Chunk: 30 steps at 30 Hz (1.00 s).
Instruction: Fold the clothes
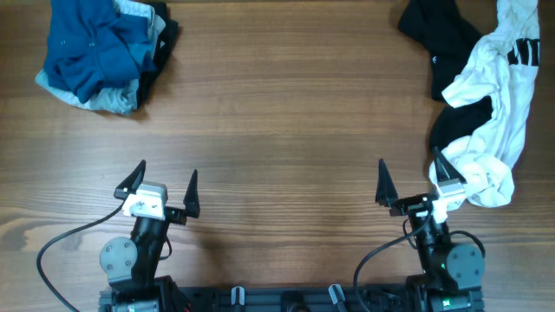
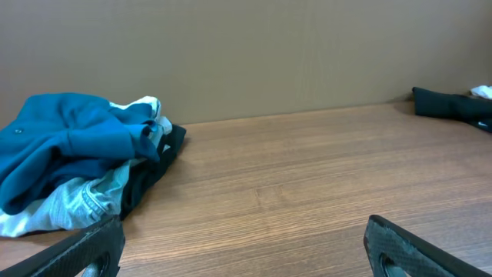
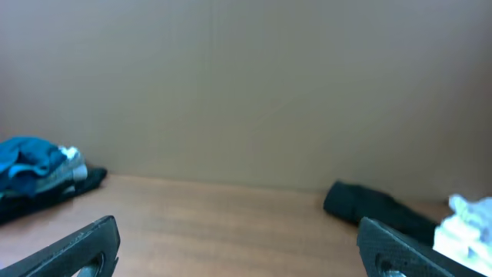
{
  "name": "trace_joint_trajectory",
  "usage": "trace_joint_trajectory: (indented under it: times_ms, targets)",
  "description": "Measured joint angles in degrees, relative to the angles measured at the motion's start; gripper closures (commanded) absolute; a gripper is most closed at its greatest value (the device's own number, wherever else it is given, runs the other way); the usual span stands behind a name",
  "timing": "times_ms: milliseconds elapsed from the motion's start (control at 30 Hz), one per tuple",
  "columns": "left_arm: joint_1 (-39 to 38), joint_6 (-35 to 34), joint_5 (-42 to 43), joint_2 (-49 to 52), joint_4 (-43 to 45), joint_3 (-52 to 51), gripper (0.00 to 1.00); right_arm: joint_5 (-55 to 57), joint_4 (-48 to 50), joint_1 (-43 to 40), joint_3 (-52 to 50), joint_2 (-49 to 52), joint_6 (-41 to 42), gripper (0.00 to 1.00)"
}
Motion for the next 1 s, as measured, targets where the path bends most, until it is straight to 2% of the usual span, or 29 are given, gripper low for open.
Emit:
trace_joint_trajectory:
  times_ms: [233, 500, 800, 1000]
  targets:
    - [0.0, -3.4, 1.2, 0.0, 2.8, 0.6, 0.0, 0.0, 0.8, 0.0, 3.7, 0.4, -1.1, 0.0]
    - [0.0, -3.8, 1.3, 3.4, -1.2, 9.7, 0.0, 1.3, -1.7, 0.0, 16.0, 7.1, -2.6, 0.0]
    - [0.0, -3.1, 1.4, 19.0, -2.6, 19.1, 0.0, 1.7, -13.9, 0.0, 34.3, 25.7, -3.1, 0.0]
    - [0.0, -2.6, 1.3, 33.3, -9.7, 29.5, 0.0, 1.7, -25.3, 0.0, 47.9, 40.2, -3.5, 0.0]
